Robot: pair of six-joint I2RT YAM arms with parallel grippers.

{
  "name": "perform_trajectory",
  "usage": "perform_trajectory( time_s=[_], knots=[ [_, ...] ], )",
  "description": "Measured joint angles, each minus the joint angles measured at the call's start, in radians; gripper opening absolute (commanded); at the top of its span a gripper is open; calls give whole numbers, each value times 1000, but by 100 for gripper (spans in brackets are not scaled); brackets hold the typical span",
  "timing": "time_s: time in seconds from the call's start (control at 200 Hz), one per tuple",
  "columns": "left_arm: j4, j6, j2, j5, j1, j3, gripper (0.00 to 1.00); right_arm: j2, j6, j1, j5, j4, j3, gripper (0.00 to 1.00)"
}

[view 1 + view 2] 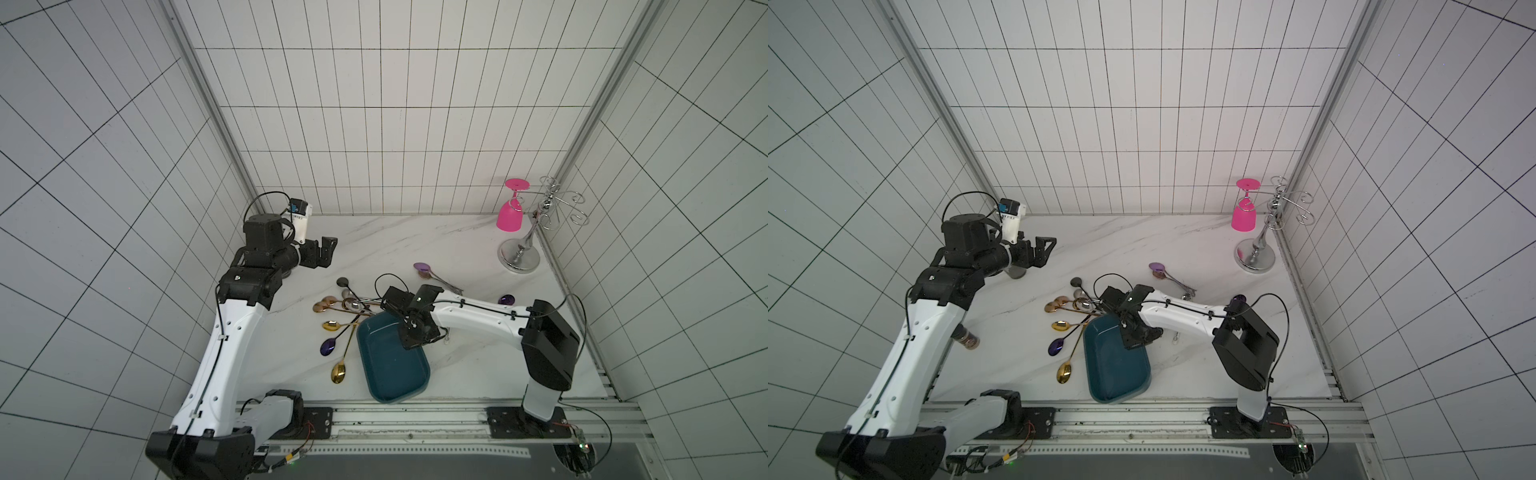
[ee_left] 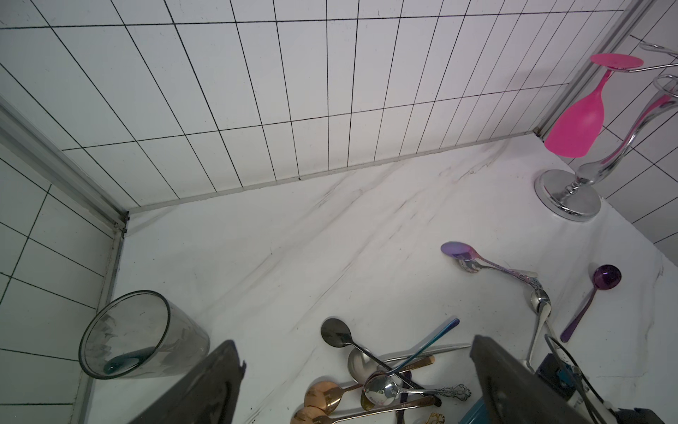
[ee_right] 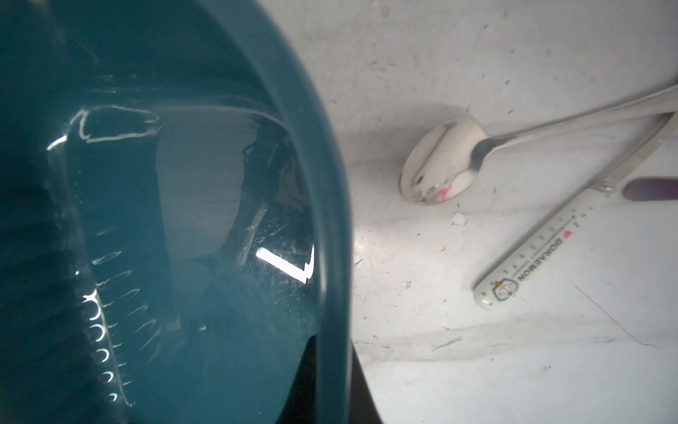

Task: Put the spoon into the storage box
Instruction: Move the spoon at the center of the board.

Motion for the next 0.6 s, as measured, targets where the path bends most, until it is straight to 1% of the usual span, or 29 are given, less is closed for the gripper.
perform_trajectory(
  time_s=[0.42, 0.6],
  knots=[
    [-1, -15, 0, -88, 0, 6, 99, 175, 9, -122, 26, 60, 151, 0],
    [-2, -14, 0, -105, 0, 6, 99, 235, 6, -187, 43, 89, 226, 0]
  ],
)
